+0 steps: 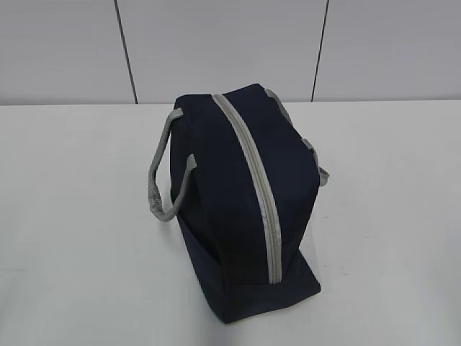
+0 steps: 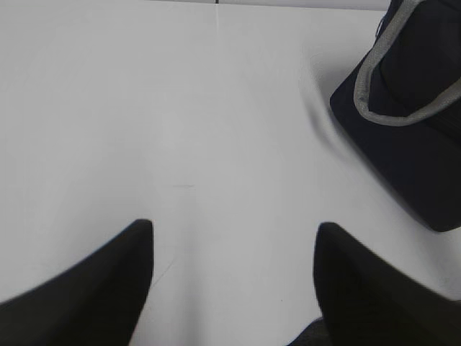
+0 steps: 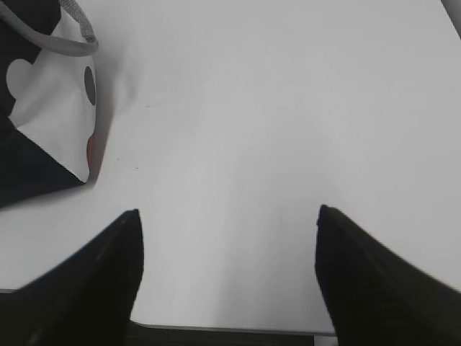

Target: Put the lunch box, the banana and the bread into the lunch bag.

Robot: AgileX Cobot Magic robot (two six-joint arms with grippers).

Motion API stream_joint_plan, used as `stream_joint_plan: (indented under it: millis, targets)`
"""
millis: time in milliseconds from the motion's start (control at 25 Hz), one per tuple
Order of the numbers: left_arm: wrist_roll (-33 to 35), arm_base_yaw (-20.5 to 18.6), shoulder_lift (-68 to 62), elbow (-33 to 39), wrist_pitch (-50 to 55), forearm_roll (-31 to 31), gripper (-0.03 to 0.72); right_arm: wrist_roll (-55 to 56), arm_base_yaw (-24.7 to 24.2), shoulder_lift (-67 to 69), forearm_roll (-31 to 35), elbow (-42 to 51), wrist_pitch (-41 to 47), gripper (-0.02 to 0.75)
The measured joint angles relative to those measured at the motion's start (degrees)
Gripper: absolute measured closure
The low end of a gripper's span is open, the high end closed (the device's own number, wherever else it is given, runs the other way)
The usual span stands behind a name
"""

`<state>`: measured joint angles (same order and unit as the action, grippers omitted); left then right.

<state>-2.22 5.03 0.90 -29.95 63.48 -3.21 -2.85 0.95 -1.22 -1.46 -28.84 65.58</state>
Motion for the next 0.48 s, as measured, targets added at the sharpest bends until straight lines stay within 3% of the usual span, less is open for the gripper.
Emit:
stream_joint_plan:
  millis: [480]
  targets:
    - [0.0,0.0,0.0,0.0,0.0,-0.1,0.211,0.0,0.0,0.0,0.0,0.0,0.0,0.187]
